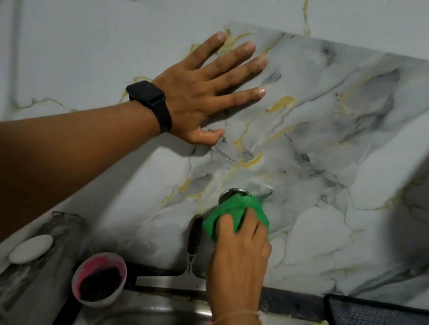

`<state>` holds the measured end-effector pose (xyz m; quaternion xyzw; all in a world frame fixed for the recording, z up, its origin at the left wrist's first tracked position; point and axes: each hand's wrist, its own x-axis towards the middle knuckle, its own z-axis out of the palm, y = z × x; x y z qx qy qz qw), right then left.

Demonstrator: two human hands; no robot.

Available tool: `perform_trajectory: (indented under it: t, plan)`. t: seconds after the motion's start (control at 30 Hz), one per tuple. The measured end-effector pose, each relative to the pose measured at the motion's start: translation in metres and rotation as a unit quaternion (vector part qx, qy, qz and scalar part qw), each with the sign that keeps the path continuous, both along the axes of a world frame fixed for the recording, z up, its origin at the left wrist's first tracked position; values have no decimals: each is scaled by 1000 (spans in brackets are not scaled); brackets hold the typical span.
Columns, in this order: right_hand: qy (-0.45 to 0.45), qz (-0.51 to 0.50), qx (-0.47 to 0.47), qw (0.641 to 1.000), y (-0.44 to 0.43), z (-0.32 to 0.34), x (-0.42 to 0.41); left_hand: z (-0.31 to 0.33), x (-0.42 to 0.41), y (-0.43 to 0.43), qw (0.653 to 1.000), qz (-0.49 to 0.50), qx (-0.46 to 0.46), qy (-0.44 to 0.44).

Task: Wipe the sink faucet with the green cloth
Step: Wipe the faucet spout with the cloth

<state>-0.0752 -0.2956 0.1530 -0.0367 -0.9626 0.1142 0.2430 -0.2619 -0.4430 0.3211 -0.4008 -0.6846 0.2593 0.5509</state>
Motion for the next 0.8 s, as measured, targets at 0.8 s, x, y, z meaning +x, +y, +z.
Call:
perform_trajectory:
  t: [0.8]
  plan:
    - [-74,3,-715,696,33,-45,0,0,-7,-1,999,15,-15,24]
